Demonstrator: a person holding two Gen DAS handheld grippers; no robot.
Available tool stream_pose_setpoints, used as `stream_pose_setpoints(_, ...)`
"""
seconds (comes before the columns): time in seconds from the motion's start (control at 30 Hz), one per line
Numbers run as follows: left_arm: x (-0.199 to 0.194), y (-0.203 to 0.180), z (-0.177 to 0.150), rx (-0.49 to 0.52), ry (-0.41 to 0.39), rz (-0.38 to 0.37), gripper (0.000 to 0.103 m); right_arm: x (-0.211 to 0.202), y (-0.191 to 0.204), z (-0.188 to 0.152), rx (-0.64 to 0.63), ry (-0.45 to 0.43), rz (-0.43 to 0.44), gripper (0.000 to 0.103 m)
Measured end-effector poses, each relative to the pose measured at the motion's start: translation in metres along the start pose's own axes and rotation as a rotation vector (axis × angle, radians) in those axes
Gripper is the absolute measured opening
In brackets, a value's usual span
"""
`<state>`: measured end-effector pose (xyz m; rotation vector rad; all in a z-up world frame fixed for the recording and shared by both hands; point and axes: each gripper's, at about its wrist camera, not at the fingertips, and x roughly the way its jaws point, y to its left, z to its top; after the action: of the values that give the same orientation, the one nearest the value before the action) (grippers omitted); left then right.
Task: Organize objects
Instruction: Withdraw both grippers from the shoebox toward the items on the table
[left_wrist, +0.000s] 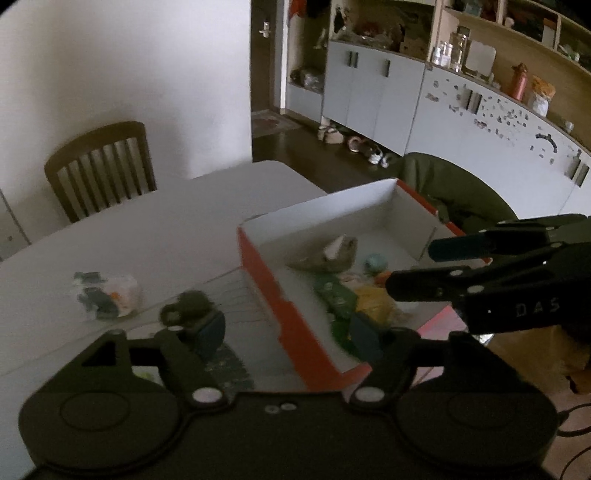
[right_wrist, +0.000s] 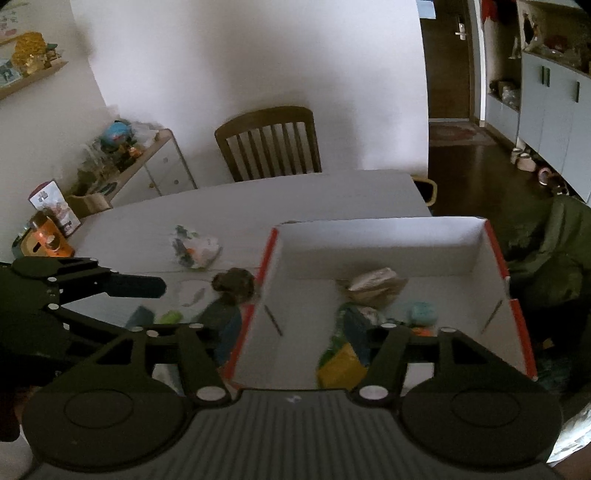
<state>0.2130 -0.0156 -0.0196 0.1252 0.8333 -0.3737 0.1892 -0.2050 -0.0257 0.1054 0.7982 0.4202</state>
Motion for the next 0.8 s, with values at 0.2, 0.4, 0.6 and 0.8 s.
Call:
stream_pose_setpoints(0.2,-0.016,0.037,-0.013,-0.043,-0.018,0.011,0.081,0.008,0.034,0.002,-0.001,0.01,0.012,0.073)
stream_pose_setpoints(0.4,-0.026,0.079,-0.026,-0.081,-0.027,0.016,0.084,0.024,0.069,0.006,-0.002,0.016,0.03,0.081)
stream_pose_setpoints(0.6,-0.029,0.121,-0.037,-0.117,-0.055,0.041,0.093,0.046,0.106,0.013,-0.007,0.016,0.037,0.081)
stream_pose_setpoints(0.8,-0.017,0.159,-0.048,-0.153,-0.063,0.059,0.102,0.073,0.133,0.02,-0.018,0.035,0.017,0.082)
